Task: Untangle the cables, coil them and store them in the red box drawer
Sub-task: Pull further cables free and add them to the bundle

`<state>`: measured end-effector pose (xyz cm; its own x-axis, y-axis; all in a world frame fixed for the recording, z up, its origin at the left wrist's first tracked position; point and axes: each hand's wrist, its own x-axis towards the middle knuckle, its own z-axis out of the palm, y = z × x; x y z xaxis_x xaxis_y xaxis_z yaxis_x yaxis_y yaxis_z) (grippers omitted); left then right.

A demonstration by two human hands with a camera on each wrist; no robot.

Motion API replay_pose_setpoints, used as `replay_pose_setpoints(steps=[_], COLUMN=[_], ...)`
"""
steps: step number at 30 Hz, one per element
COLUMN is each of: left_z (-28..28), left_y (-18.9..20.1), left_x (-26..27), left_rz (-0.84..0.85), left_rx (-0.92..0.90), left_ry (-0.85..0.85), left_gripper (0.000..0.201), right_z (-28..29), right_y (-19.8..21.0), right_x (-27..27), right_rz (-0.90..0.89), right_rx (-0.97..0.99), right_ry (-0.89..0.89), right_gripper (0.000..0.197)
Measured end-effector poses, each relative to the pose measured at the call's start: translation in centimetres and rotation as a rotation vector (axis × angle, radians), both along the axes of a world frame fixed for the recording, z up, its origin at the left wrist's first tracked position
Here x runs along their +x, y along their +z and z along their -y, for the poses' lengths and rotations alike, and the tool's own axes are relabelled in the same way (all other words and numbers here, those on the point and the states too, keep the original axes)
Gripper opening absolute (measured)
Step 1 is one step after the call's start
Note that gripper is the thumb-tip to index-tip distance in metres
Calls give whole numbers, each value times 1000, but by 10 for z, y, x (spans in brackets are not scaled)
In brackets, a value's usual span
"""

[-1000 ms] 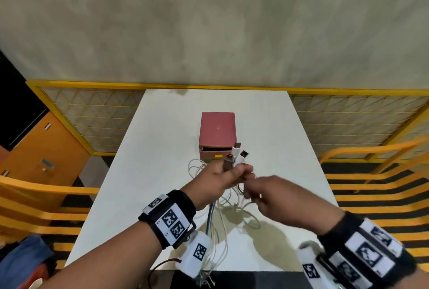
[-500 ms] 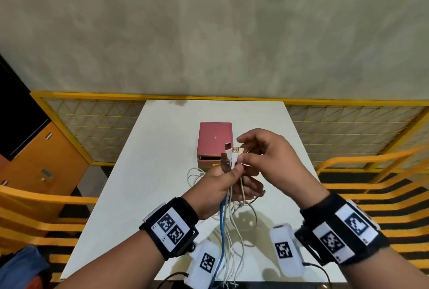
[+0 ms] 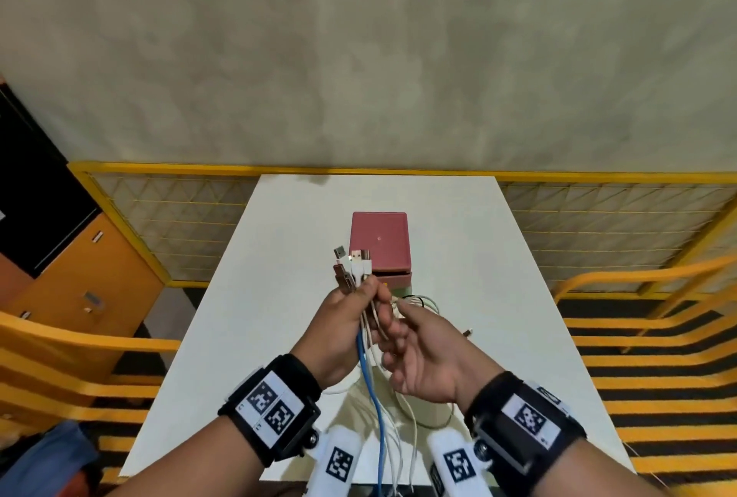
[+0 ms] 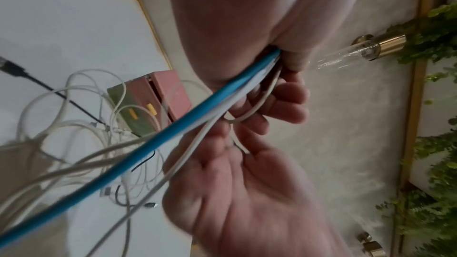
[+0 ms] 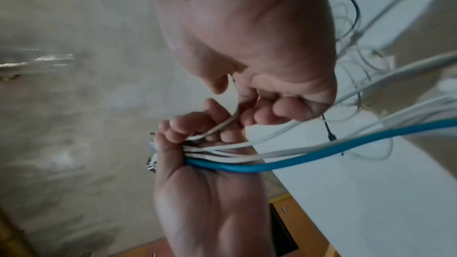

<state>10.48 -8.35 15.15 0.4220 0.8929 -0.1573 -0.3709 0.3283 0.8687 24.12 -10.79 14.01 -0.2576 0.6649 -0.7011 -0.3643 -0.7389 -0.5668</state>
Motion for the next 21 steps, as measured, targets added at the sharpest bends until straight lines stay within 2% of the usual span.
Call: replay_pose_setpoints(steps=[3,6,10,14,15,17,19,21], left_z=[14,27,44,61,64,64,55,37], left_y=[-11,-26,-51,-63,-62,-54,-39,-24], left_x=[-7,-27,-73,-113,-117,-114,-95,-69], left_rz=[-24,-202,-371,-776,-807,-697,-542,-490], left_rx=[-27,-90,-221,-196,-191,-191,-119,-2], left_ry=[-103,-229,-353,-592,-601,-463,-184,96], left_gripper=[35,35,42,37,37,38,38,32], right_z=[-17,-35,-49,-51,-50,-44,-37,-28], right_y=[-4,-7,-5,-8,-11,-17,-24,-29], right_x=[-8,-4,7,9,8,3,-5,-14], right_rz=[-50,-43,-39,-11,-8,-14,-35,-46], right_rx=[27,7,30,20,20,25,35,52], right_ry=[-36,-188,-295,-347,-341,-320,-325,-313], right_gripper=[38,27,35,35,34,33,34,32])
